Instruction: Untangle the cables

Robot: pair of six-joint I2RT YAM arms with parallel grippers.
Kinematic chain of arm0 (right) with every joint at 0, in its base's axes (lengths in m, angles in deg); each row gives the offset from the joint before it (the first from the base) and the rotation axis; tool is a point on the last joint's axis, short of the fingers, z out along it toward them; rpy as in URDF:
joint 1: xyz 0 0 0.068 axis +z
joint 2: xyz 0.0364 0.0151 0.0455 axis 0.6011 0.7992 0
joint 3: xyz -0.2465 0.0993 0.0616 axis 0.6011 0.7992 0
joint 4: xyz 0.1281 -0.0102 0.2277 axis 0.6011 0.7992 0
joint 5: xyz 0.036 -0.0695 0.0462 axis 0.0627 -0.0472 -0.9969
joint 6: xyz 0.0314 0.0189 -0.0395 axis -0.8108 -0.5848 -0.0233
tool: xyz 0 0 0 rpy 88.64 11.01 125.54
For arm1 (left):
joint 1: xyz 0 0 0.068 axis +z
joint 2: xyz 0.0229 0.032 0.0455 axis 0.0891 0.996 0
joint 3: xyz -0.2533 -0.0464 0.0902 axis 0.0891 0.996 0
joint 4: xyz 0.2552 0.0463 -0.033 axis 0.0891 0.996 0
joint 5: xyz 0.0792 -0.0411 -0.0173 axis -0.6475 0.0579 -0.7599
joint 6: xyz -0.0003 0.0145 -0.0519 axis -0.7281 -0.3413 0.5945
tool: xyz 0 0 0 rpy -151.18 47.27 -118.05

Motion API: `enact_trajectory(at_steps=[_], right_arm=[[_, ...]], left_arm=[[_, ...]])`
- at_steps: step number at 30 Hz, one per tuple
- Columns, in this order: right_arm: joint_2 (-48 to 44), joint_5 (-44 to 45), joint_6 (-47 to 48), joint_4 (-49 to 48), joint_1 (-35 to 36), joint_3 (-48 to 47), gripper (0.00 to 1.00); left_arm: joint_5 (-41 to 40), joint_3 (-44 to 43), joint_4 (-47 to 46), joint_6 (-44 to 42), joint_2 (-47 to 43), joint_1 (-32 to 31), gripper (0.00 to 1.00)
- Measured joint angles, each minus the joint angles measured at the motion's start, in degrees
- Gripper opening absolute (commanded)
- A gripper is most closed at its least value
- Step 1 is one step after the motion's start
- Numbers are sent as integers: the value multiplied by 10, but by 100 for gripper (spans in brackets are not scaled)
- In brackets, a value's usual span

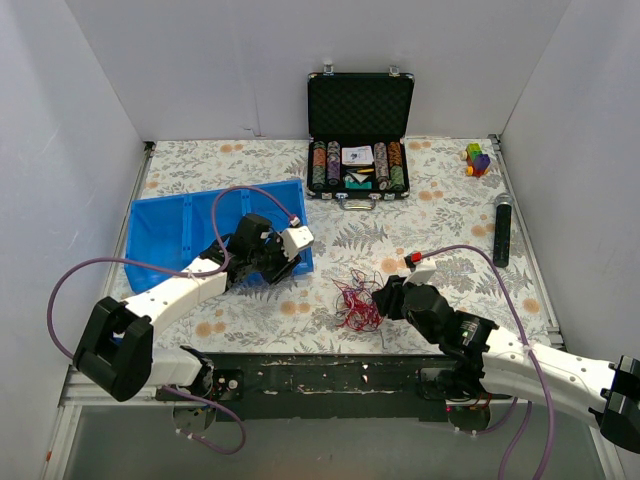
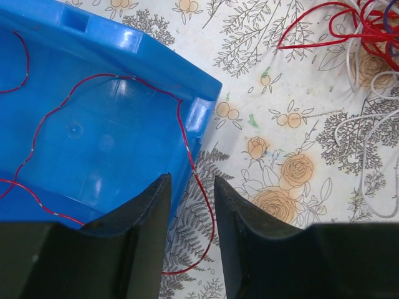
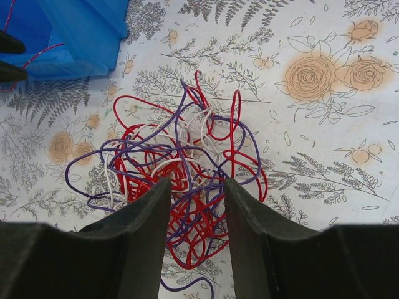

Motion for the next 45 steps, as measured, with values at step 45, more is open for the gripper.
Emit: enact_trajectory(at_steps=[45], right_arm=[[-19,9,-4,20,0,0,47]], left_arm=[[-171,-1,-163,17,127,11,10]])
